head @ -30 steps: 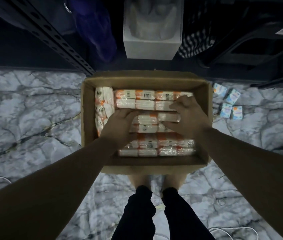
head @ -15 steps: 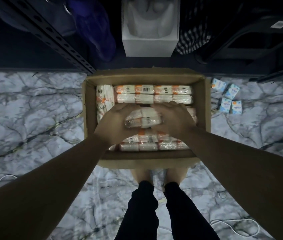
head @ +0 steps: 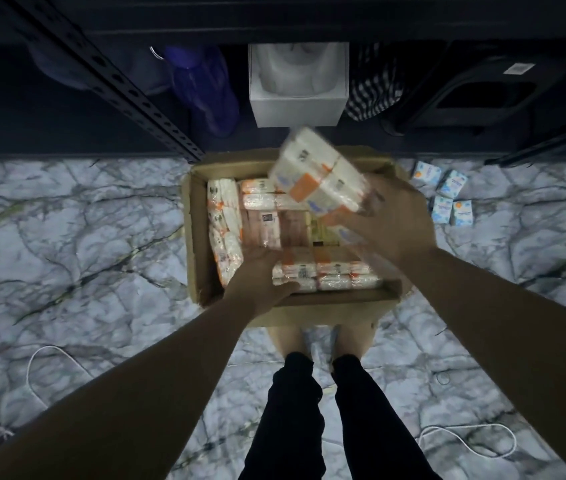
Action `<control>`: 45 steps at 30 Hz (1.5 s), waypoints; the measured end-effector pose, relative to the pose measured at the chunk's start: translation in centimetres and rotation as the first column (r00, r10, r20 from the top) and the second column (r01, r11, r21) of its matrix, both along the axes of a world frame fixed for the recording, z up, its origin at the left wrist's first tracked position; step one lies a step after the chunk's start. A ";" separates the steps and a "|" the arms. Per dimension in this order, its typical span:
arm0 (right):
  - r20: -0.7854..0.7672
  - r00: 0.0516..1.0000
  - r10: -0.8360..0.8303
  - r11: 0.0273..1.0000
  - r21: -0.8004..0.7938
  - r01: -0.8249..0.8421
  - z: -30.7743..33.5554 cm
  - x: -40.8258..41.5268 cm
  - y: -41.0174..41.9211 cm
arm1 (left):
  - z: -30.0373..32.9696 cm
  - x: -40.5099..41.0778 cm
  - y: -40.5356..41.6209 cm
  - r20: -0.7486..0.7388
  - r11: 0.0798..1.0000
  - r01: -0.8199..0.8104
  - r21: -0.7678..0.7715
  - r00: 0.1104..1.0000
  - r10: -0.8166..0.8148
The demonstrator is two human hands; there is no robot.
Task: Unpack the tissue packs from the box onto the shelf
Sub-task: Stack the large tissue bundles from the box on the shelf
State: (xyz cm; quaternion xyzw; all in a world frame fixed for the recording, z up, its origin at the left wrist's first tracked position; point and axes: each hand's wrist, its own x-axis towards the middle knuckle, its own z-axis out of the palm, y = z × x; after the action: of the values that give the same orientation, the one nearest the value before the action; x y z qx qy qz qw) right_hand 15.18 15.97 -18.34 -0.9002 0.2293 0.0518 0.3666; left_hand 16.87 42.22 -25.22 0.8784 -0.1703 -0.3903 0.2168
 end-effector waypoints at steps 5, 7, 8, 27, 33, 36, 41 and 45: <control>-0.049 0.975 -0.215 0.965 0.146 0.220 -0.9 -2.2 -1.8 | -3.5 0.1 -2.1 0.020 0.957 0.275 0.097 0.960 -0.278; -0.037 0.968 -0.248 0.957 0.145 0.251 -1.0 -2.8 -2.3 | -4.5 0.3 -2.6 0.017 0.914 0.369 0.171 0.926 -0.377; -0.026 0.965 -0.259 0.952 0.160 0.260 -0.9 -3.0 -2.5 | -4.7 0.6 -2.8 -0.003 0.915 0.358 0.186 0.932 -0.364; 0.026 0.873 -0.487 0.773 0.478 0.417 24.6 -6.0 -2.8 | 21.6 2.4 0.5 0.168 0.995 -0.088 -0.055 0.981 0.096; 0.120 0.851 -0.511 0.808 0.403 0.429 35.5 -7.5 -1.1 | 35.0 2.0 2.5 0.229 0.943 -0.221 -0.248 0.932 0.279; 0.173 0.847 -0.502 0.832 0.362 0.420 39.3 -7.7 -0.8 | 40.8 2.0 2.8 0.247 0.899 -0.252 -0.358 0.903 0.351; 0.323 0.779 -0.538 0.821 0.408 0.399 45.5 -7.0 -0.2 | 48.5 1.5 1.8 0.198 0.753 -0.300 -0.586 0.848 0.492; 0.486 0.701 -0.522 0.845 0.411 0.343 50.2 -6.2 -0.2 | 52.4 2.1 1.0 0.103 0.605 -0.313 -0.732 0.827 0.553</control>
State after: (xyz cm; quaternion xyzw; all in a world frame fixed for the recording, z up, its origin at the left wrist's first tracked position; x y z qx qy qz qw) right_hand 8.97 15.80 31.85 -0.7275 0.3032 -0.2811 0.5475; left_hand 19.00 43.17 27.22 0.7987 -0.1138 -0.0857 0.5846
